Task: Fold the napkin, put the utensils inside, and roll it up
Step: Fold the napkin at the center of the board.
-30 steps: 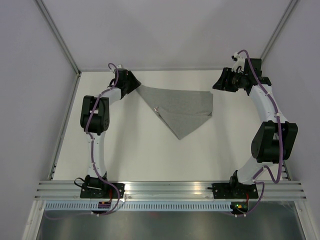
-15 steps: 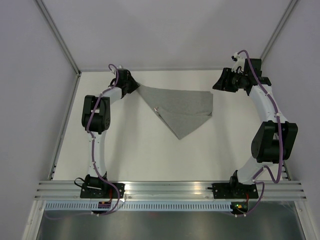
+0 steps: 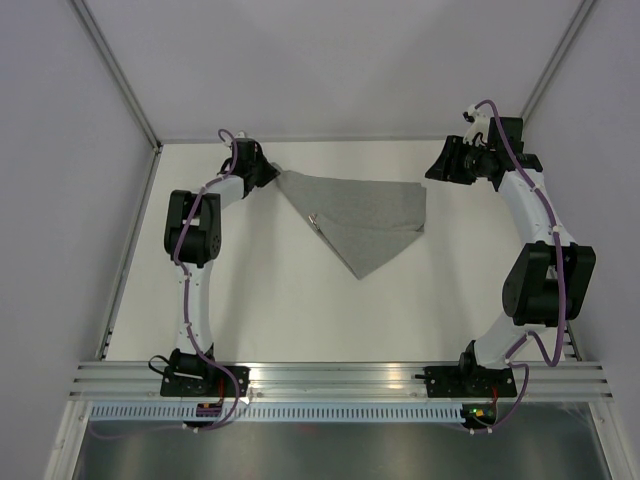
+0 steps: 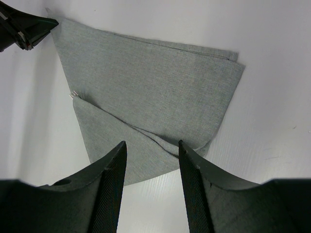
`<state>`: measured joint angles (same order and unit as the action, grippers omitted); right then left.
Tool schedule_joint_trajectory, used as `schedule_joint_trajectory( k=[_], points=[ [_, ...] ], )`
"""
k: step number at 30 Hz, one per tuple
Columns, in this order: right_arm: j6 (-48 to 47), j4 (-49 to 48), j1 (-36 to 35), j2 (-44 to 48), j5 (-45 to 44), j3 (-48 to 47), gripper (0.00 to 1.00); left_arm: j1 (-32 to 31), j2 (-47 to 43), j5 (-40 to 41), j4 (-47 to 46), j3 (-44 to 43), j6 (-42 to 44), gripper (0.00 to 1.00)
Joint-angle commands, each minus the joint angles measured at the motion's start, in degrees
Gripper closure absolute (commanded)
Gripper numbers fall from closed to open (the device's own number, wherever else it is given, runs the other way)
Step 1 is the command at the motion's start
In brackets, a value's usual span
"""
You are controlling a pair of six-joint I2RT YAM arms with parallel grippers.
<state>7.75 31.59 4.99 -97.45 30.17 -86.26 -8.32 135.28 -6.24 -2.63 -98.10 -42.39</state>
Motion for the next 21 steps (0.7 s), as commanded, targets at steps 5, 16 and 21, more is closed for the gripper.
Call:
schedule_joint_trajectory(
  k=[5, 16, 21],
  points=[
    [1.0, -1.4, 0.0, 1.6, 0.6, -0.2, 0.47, 0.1, -4.1, -5.6, -8.6, 5.8, -2.8, 0.98],
    [0.9, -1.4, 0.0, 2.2, 0.6, -0.4, 0.47, -0.2, -8.5, -10.5, -18.5, 13.5, -2.8, 0.98],
    [0.7, -1.5, 0.0, 2.7, 0.3, -0.2, 0.47, -0.6, -10.0, -12.4, -19.9, 14.9, -2.6, 0.98]
  ],
)
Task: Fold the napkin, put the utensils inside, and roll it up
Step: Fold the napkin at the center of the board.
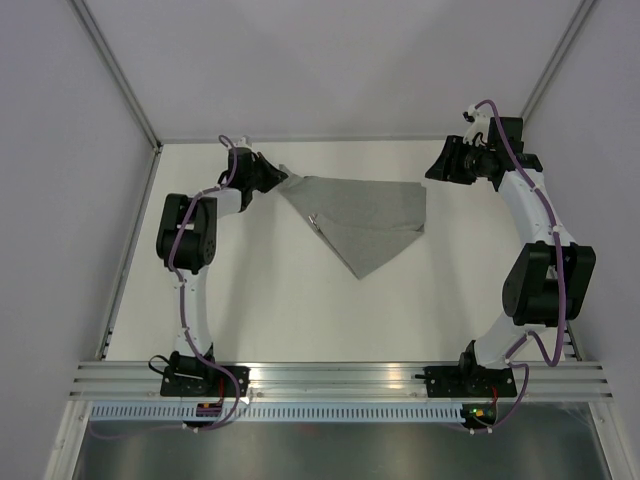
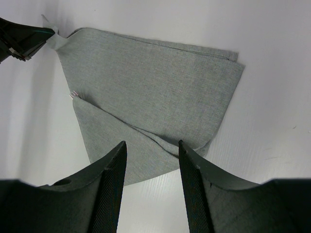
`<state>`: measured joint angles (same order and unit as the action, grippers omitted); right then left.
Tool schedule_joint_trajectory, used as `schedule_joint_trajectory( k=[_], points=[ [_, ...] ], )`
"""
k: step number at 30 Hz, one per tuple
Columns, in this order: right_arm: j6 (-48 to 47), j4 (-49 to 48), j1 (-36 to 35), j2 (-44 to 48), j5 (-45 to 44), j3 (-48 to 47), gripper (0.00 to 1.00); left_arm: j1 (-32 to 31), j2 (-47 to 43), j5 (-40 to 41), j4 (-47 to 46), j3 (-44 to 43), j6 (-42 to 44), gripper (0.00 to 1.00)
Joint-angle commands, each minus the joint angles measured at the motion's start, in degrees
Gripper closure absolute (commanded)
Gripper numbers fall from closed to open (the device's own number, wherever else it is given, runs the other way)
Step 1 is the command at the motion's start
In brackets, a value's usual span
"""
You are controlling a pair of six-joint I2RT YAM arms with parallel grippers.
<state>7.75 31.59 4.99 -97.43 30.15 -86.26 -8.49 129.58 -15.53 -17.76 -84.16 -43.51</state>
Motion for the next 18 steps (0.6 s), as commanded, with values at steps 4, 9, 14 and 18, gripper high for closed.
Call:
schedule_joint_trajectory(
  k=[4, 9, 14, 18],
  points=[
    [0.7, -1.4, 0.1, 2.8, 0.4, -0.1, 0.47, -0.7, -5.9, -5.0, -6.4, 2.3, -1.3, 0.98],
    [0.7, -1.4, 0.1, 2.9, 0.4, -0.1, 0.47, -1.3, -7.3, -7.0, -8.3, 4.2, -0.6, 0.98],
    [0.4, -1.5, 0.1, 2.9, -0.1, -0.1, 0.47, -2.1, -8.6, -10.3, -8.8, 4.7, 0.4, 0.98],
    [0.5, -1.6, 0.1, 2.9, -0.2, -0.1, 0.47, -2.6, -10.0, -12.8, -8.8, 6.4, 1.4, 0.98]
  ],
)
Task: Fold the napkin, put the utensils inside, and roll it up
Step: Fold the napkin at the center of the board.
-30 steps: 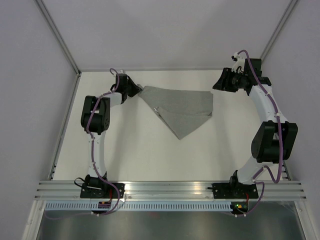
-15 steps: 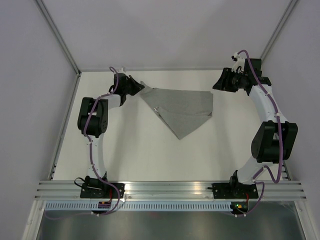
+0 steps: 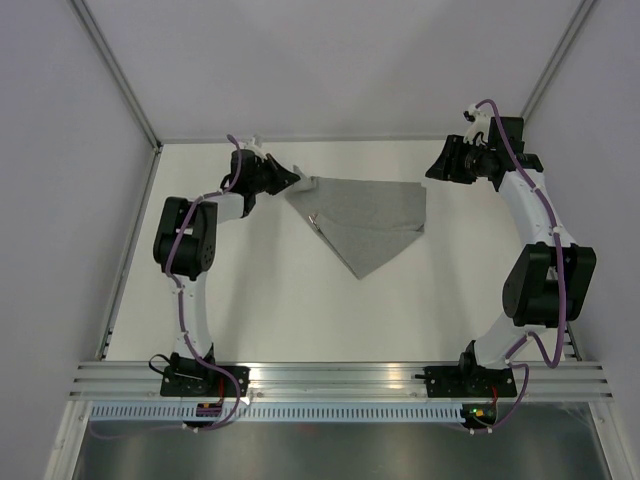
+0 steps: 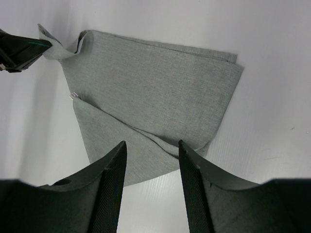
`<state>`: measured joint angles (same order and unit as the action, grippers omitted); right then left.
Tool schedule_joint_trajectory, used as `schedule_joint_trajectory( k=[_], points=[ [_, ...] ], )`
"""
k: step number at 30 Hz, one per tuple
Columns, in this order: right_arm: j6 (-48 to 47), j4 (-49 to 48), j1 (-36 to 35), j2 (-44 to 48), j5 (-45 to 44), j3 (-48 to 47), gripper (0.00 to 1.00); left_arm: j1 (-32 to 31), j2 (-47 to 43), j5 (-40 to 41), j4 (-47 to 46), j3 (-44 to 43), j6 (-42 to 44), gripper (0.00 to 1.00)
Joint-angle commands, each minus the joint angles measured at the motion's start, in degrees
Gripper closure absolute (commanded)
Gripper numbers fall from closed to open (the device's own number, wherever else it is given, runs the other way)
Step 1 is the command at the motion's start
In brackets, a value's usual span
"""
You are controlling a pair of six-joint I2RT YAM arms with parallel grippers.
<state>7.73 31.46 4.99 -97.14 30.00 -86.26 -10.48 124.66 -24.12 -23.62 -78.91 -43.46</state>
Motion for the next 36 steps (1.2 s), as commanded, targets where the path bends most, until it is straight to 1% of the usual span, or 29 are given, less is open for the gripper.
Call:
schedule_joint_trajectory(
  k=[1, 10, 15, 23, 28, 36],
  points=[
    [0.4, -1.5, 0.1, 2.5, 0.0, -0.1, 0.47, -0.7, -5.3, -4.6, -3.3, 2.2, 1.8, 0.98],
    [0.4, -1.5, 0.0, 1.8, -0.5, 0.0, 0.47, -2.4, -7.5, -8.4, -6.8, 7.4, 4.1, 0.98],
    [0.4, -1.6, 0.0, 1.8, -0.6, 0.1, 0.47, -4.0, -9.0, -9.5, -7.9, 8.5, 5.5, 0.98],
    [0.4, -1.6, 0.0, 1.6, -0.6, 0.2, 0.47, -5.7, -10.9, -10.9, -11.2, 8.7, 4.4, 0.98],
    [0.4, -1.6, 0.0, 1.4, -0.6, 0.2, 0.47, -6.9, -12.1, -12.2, -11.8, 8.9, 6.2, 0.98],
    [0.4, -1.5, 0.0, 1.3, -0.5, 0.6, 0.47, -8.3, -12.5, -17.6, -14.5, 11.8, 7.8, 0.98]
  ],
)
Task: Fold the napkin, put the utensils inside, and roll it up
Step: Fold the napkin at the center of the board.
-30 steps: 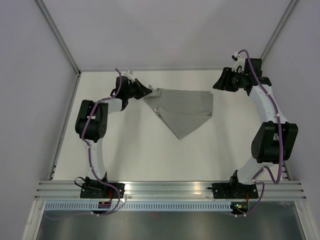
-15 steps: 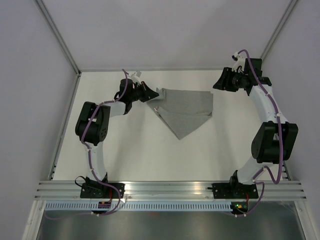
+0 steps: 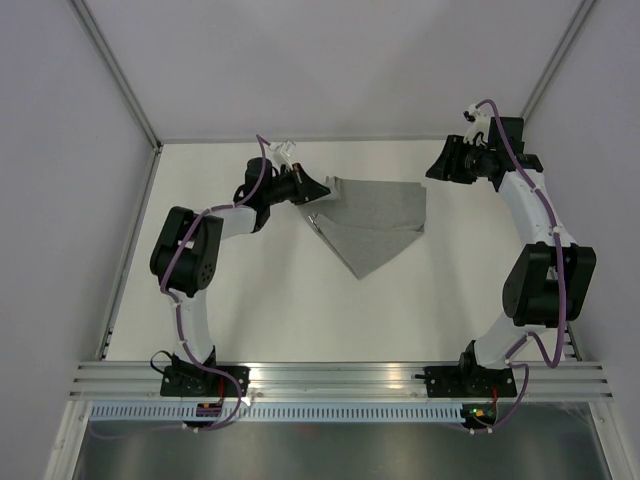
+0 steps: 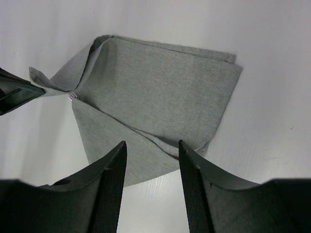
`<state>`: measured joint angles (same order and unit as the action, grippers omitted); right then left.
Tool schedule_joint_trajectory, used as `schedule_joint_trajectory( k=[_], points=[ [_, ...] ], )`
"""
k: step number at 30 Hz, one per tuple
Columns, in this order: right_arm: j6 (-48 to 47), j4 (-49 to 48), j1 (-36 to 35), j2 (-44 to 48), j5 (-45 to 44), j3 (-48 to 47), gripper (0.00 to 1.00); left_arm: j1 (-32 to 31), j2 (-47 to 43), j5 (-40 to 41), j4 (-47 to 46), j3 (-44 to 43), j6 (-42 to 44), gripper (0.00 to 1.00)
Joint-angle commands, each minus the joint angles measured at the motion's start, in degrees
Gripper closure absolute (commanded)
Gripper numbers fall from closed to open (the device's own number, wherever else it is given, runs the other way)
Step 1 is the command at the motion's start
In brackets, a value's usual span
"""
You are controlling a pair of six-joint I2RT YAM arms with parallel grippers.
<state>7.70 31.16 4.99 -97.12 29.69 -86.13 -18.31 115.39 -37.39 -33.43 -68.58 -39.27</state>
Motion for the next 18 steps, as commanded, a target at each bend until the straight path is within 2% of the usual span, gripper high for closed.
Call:
schedule_joint_trajectory(
  k=[1, 18],
  points=[
    [0.4, -1.2, 0.0, 1.1, -0.2, 0.4, 0.47, -0.7, -3.5, -4.7, -5.0, 1.6, 3.8, 0.98],
    [0.4, -1.2, 0.0, 1.3, -0.4, 1.0, 0.47, -2.3, -5.9, -10.7, -7.0, 4.1, 5.7, 0.97]
  ],
)
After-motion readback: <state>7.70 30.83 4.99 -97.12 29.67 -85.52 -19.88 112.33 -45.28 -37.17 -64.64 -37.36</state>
